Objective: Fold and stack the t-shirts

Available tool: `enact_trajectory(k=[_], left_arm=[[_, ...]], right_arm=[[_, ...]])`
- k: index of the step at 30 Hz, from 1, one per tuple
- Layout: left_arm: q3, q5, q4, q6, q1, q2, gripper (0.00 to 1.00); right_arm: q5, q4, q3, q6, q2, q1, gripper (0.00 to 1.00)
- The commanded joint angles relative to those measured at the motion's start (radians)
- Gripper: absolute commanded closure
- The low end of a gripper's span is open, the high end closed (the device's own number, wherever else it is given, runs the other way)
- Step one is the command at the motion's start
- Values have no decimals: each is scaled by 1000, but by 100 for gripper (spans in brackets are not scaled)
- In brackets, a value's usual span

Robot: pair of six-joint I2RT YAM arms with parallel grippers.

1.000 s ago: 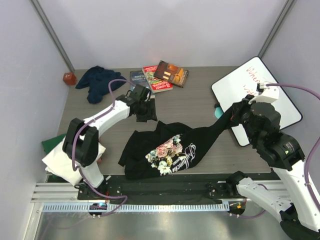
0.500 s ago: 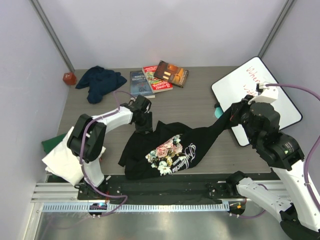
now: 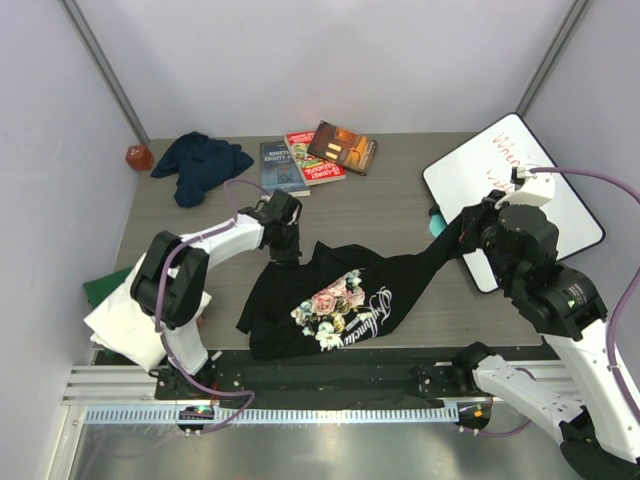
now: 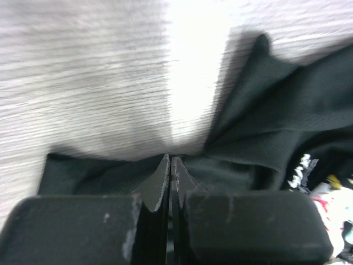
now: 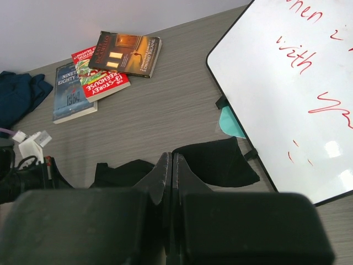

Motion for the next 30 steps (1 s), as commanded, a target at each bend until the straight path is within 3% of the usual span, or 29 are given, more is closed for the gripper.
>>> enact_trajectory(k=[1,4,13,16,17,19,20,30], left_arm=[[71,-107,-6,0,3,-124,100],[110,-161,-26,-1,7,-180,100],[185,-110,-102,31,17,-204,100],[177,-50,-161,34,17,-191,80],[162,-35,-161,33,17,-202,65],[86,-35,-127,14,17,-257,55],[62,-40,-118,10,17,-278,45],[-82,-87,-115,11,17,-334,42]], right_arm=[[7,57,-10,9,-2,-1,99],[5,58,-19,13,-6,-3,99],[2,61,-22,10,-9,-3,99],[2,63,-20,7,-5,-3,99],[1,63,-22,9,-5,-3,99],[-1,65,-23,9,-3,-3,99],[-2,68,-23,9,-3,-3,99],[-25,81,-36,20,-2,-3,99]])
